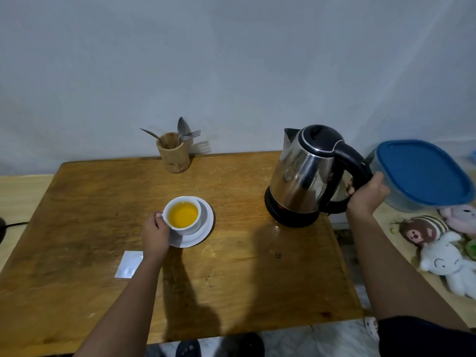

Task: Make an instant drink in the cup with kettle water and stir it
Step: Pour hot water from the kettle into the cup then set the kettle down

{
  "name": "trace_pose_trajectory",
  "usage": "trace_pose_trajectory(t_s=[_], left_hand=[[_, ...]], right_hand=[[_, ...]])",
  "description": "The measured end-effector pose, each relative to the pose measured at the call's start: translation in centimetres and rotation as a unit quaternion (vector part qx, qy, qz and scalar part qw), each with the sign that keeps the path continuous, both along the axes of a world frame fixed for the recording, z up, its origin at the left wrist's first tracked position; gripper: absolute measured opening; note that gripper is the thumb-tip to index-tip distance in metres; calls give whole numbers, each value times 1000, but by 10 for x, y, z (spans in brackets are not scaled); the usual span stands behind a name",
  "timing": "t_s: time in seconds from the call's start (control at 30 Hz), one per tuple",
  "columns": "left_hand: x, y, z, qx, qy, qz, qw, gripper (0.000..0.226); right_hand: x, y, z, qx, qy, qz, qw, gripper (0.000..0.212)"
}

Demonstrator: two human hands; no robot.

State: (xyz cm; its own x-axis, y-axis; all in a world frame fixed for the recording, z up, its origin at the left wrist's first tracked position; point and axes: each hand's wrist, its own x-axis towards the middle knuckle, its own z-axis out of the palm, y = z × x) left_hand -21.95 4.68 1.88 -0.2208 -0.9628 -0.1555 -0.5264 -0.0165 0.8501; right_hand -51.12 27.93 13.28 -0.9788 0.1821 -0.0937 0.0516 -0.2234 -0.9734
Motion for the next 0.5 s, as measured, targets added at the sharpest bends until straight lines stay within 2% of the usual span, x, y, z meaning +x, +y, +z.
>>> trace_pose_trajectory(t_s=[0.13,0.27,0.37,0.5], left_hand=[[1,-1,0,3,-4,0,1000,32],[0,0,2,1,-5,-2,1000,32],[-1,1,4,-1,-3,1,1000,32],[-2,1,3,-8,-6,4,1000,32]], right_hand=[[-9,13,-11,-10,-14,26,1000,31],[-11,15,-9,16,-7,-1,1000,35],[-15,21,-10,9,-10,27,1000,27],[-17,25,-12,34,39,103,993,42]])
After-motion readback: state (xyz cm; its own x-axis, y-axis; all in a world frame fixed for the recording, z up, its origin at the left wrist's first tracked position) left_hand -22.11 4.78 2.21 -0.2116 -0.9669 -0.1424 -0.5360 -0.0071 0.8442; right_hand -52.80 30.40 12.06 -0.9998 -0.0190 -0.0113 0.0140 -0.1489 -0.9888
